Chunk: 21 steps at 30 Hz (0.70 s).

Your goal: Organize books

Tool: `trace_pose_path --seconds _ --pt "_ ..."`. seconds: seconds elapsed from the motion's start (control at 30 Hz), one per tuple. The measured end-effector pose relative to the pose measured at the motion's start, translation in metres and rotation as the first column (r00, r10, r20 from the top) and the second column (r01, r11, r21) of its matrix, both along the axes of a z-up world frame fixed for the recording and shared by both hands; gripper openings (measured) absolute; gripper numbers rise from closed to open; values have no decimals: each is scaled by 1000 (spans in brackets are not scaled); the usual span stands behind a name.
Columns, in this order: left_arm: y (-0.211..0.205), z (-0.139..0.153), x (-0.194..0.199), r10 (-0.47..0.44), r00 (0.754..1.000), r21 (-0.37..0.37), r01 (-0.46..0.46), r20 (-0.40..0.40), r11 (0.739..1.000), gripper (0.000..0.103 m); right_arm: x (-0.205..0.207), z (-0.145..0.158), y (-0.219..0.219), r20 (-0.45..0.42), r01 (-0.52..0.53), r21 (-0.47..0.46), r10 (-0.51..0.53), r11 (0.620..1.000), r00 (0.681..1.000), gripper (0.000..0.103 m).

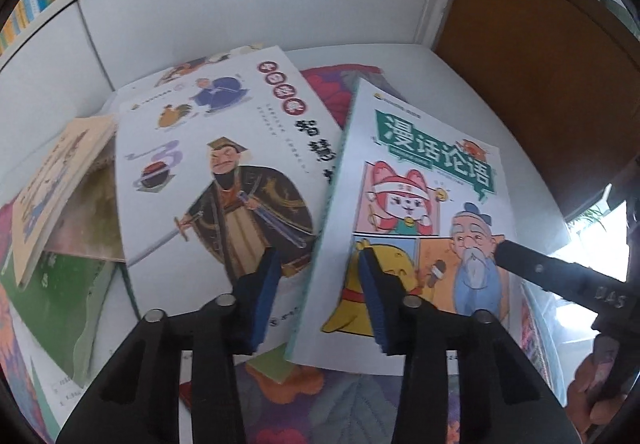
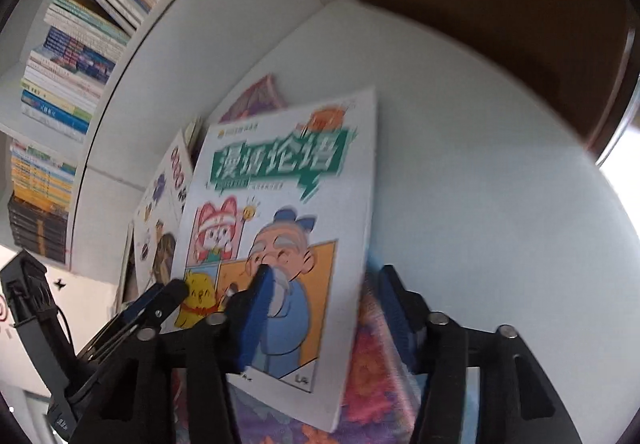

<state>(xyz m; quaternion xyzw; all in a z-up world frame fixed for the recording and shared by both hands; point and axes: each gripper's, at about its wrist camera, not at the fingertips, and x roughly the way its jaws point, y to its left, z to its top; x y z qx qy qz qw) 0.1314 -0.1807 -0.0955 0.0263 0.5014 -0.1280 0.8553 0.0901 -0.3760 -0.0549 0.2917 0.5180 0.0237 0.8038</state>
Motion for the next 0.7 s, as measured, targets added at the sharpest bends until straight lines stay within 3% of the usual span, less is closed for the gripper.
trace_pose_path --seconds 0.03,0.27,0.4,0.6,0.7 --pt "-1 0 0 -8 1000 -12 8 -5 1000 28 1 -1 4 -7 -9 -14 9 1000 1000 51" --pt "-6 -2 -14 -54 999 33 55 -4 998 28 2 3 17 4 -54 -88 55 995 998 50" --pt "11 -1 -33 -62 997 -7 62 -50 998 28 -2 15 28 30 -114 -104 117 988 993 50" --pt "52 -6 -85 -44 992 -73 36 -114 997 28 -21 23 66 -40 -264 -183 261 947 964 51" --pt "72 -5 -111 -46 992 -120 31 -121 992 28 -51 11 87 -89 -371 -225 361 901 928 52"
